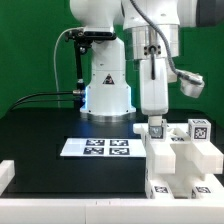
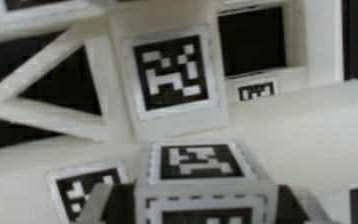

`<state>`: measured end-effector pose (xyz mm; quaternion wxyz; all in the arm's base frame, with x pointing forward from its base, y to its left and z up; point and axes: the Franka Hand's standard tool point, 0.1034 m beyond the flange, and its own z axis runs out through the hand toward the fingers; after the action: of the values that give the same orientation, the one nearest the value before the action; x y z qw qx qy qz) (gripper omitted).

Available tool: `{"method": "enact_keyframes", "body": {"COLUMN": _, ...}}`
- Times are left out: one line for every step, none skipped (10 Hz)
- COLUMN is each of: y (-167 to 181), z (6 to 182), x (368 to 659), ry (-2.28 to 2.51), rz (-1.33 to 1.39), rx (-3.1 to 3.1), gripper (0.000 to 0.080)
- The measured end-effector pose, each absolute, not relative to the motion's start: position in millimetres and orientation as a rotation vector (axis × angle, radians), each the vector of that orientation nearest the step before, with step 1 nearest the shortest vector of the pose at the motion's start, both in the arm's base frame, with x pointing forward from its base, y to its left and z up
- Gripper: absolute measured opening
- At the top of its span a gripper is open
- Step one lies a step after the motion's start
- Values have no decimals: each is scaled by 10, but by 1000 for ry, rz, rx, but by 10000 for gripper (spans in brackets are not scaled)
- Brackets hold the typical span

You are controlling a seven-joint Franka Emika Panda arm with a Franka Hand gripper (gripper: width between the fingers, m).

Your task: Assemble chair

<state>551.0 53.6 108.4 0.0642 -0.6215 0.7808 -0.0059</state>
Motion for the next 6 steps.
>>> {"method": "enact_keyframes", "body": {"y": 553, "z": 1087, "x": 5517, "ry": 2390, "rz": -24, "rx": -1830, "gripper": 281}}
{"method": "enact_keyframes", "body": {"y": 547, "z": 1086, "x": 5517, "ry": 2361, "rz": -28, "rx": -1868, "gripper": 281}}
{"method": "enact_keyframes", "body": {"y": 556, "z": 1082, "x": 5511, "ry": 2307, "rz": -31, "rx": -1941, "gripper": 361}}
{"method": "enact_keyframes", "body": {"y": 587, "z": 1071, "x": 5485, "ry": 2211, "rz": -17, "rx": -2064, "gripper": 498}}
{"method": "enact_keyframes", "body": {"y": 604, "z": 1080, "x": 5490, "ry": 2056, "rz": -19, "rx": -2222, "gripper": 498}}
{"method": "enact_keyframes", "body": {"y": 579, "z": 1090, "x": 5509, "ry": 1824, "rz": -54, "rx": -2410, "gripper": 622}}
